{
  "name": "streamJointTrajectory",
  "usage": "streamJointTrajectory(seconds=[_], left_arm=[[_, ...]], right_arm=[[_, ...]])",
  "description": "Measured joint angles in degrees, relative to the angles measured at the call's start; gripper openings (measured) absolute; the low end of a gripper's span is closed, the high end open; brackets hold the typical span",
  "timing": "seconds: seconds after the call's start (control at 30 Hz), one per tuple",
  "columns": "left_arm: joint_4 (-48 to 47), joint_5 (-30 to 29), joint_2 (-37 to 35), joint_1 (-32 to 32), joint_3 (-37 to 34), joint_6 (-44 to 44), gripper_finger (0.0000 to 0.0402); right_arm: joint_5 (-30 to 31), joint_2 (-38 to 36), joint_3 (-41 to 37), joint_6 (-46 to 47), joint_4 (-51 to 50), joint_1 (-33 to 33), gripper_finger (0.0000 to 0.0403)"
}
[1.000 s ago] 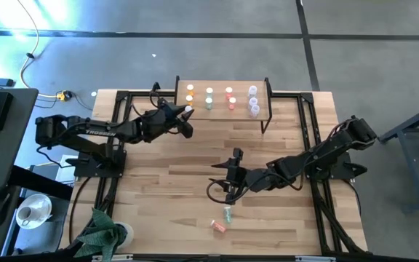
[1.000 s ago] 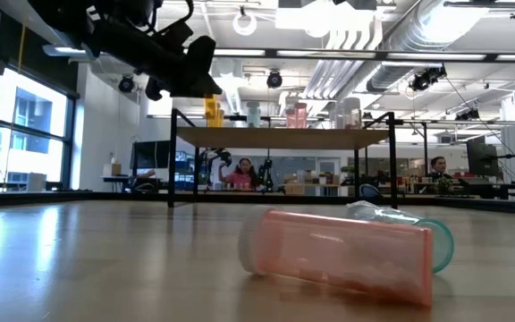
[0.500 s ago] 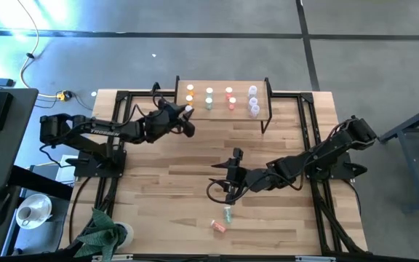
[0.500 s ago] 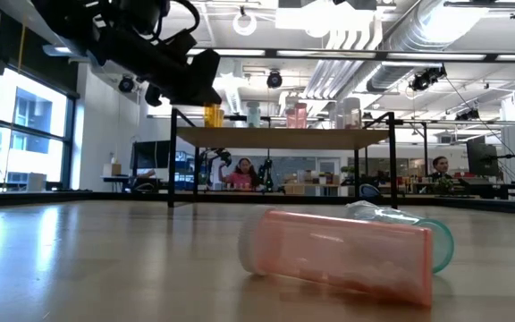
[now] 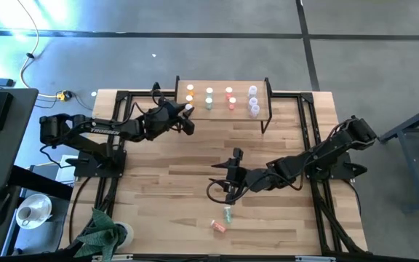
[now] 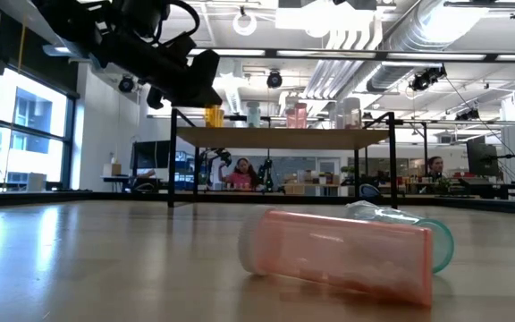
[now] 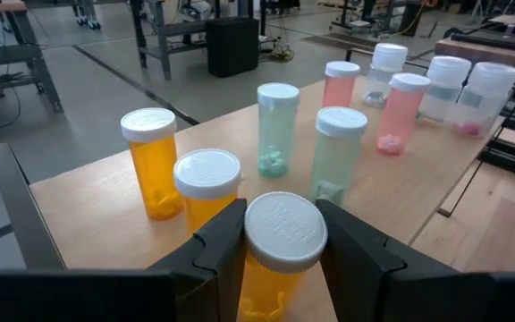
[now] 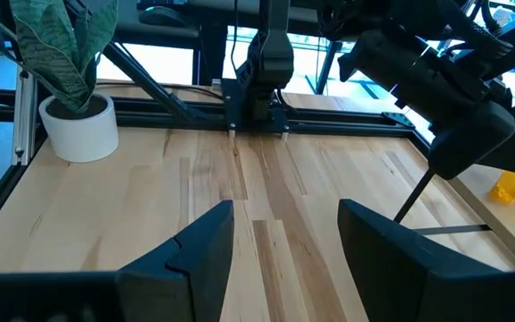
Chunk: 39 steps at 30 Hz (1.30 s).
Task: Pick and place medicine bottles onto shelf by color
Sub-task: Put the orange pill bottle on the shelf aligned with the orange pill bottles, then put the blue pill bottle on the shelf aligned with the blue pill bottles
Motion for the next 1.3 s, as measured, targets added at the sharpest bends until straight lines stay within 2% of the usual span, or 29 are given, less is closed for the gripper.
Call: streamJointTrajectory(seconds=[0.37, 0.97, 1.3], left_arm=[[-0.1, -0.2, 0.0, 0.0, 0.0, -0.1, 0.0121], [1.5, -0.3, 0.1, 0.0, 0.0, 1.8, 0.0186], [3.7, -2.1, -3.0, 0.0, 0.0, 5.3, 0.0200]], right_arm=[[0.0, 0.0, 0.0, 0.0, -0.1, 0.0, 0.0193], [0.0, 0.0, 0.0, 0.0, -0.1, 0.0, 0.0193], [0.0, 0.0, 0.0, 0.0, -0.5, 0.0, 0.0193]])
